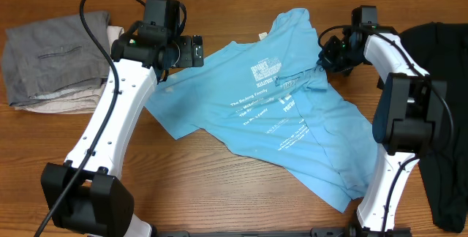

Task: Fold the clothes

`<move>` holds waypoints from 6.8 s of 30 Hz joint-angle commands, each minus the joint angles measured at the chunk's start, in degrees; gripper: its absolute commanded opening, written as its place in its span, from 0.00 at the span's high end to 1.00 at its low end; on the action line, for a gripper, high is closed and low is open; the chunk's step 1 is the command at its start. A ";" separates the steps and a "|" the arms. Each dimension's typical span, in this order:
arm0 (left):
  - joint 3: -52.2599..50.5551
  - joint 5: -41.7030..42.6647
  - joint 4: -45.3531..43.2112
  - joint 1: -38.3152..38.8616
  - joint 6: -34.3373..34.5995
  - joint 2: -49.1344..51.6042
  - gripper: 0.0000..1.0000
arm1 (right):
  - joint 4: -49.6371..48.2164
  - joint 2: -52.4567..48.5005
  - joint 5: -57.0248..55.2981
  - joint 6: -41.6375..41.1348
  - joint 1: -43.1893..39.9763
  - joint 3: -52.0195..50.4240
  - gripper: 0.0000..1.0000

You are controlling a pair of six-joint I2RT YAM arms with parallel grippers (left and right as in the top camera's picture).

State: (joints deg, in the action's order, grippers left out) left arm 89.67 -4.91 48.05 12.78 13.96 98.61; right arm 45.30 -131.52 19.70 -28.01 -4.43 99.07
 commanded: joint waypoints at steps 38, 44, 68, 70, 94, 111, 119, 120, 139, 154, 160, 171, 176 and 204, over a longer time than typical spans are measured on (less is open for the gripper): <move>0.04 0.48 -0.09 0.00 0.39 0.09 0.00 | 0.81 -1.27 -8.11 2.45 -1.79 3.63 0.59; 0.04 0.48 -0.09 0.00 0.39 0.09 0.00 | 0.22 -1.27 -8.11 2.45 -1.77 3.63 0.71; 0.04 0.50 -0.09 0.00 0.39 0.09 0.00 | 11.58 -1.25 -12.24 10.75 -8.59 24.74 0.96; 0.04 0.50 -0.09 0.00 0.39 0.09 0.00 | 10.43 -1.49 -14.69 11.74 -9.16 24.22 0.96; 0.04 0.48 -0.09 0.00 0.39 0.09 0.00 | 23.54 -2.32 -15.37 14.53 -10.99 44.46 0.10; 0.04 0.48 -0.09 0.00 0.39 0.09 0.00 | 33.24 -2.56 -4.98 12.48 -6.93 21.00 0.96; 0.04 0.48 -0.07 0.00 0.39 0.09 0.00 | 21.79 -2.56 -1.88 13.22 -5.81 9.81 0.96; 0.04 0.48 -0.09 0.00 0.39 0.09 0.00 | 20.57 -2.56 -2.40 13.22 -5.81 8.55 0.96; 0.04 0.48 -0.09 0.00 0.39 0.09 0.00 | 17.29 -2.56 -13.84 13.27 -11.74 3.80 0.96; 0.04 0.48 -0.09 0.00 0.39 0.09 0.00 | 33.53 -2.54 -12.81 19.50 -15.69 23.17 0.96; 0.04 0.48 -0.09 0.00 0.39 0.09 0.00 | 29.86 -2.71 -14.43 19.23 -17.00 18.88 0.96; 0.04 0.48 -0.09 0.00 0.39 0.09 0.00 | 20.09 -3.08 -18.40 16.04 -20.41 10.40 0.96; 0.04 0.48 -0.09 0.00 0.39 0.09 0.00 | 16.57 -3.10 -21.55 15.78 -23.87 7.56 0.96; 0.04 0.48 -0.09 0.00 0.39 0.09 0.00 | 51.76 -2.84 2.47 14.53 -29.81 56.48 0.33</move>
State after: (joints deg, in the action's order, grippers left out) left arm 89.65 -4.91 48.05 12.78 13.96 98.61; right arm 93.71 -134.93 21.23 -12.56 -36.12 151.70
